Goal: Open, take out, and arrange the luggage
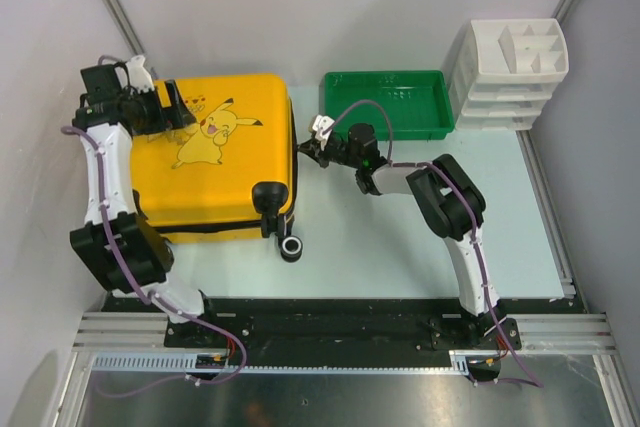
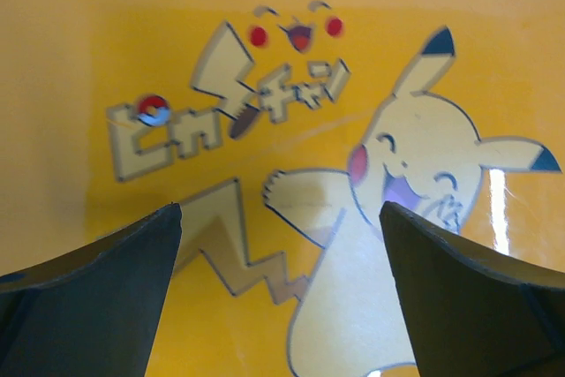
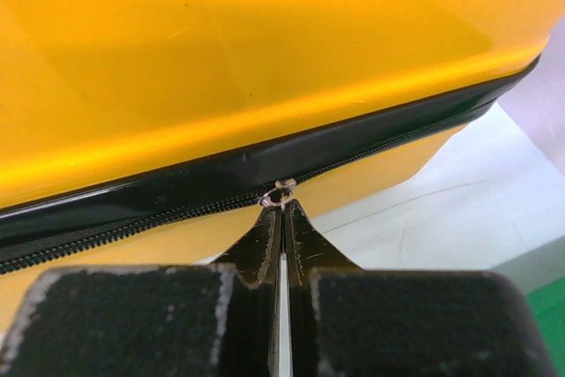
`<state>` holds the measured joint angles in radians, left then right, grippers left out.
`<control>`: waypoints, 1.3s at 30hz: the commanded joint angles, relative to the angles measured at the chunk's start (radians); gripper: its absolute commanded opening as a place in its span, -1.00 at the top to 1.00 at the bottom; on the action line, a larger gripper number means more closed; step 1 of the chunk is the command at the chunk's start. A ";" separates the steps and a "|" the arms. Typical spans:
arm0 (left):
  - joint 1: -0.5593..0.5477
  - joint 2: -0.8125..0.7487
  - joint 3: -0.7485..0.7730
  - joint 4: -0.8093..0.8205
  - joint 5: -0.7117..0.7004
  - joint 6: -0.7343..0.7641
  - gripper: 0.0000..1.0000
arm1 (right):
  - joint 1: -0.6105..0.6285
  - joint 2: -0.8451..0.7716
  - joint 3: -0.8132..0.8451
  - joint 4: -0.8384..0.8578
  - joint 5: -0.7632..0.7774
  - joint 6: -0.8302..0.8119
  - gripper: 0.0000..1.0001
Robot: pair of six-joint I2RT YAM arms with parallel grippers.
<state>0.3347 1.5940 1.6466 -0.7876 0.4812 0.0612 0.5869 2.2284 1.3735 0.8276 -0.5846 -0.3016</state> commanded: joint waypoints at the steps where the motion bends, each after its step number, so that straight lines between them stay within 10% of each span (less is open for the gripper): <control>1: 0.047 0.085 0.182 -0.044 -0.101 -0.009 -0.99 | -0.029 -0.049 0.038 0.009 -0.020 0.021 1.00; 9: 0.115 0.262 0.332 -0.042 -0.187 -0.047 -1.00 | -0.013 -0.079 0.021 -0.042 -0.103 0.009 1.00; 16: 0.099 0.363 0.273 -0.041 0.075 -0.003 -1.00 | 0.011 -0.104 0.010 -0.093 -0.165 -0.019 1.00; 30: -0.204 0.442 0.277 -0.055 0.095 0.163 -1.00 | 0.106 -0.266 -0.208 -0.142 -0.215 0.034 1.00; 39: -0.178 0.140 0.362 -0.079 -0.075 0.224 -0.99 | 0.244 -0.266 -0.232 -0.038 -0.060 0.171 1.00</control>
<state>0.1661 1.9480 2.0438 -0.7456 0.3946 0.1959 0.6884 1.9919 1.1263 0.6483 -0.6300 -0.2173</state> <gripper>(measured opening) 0.997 0.011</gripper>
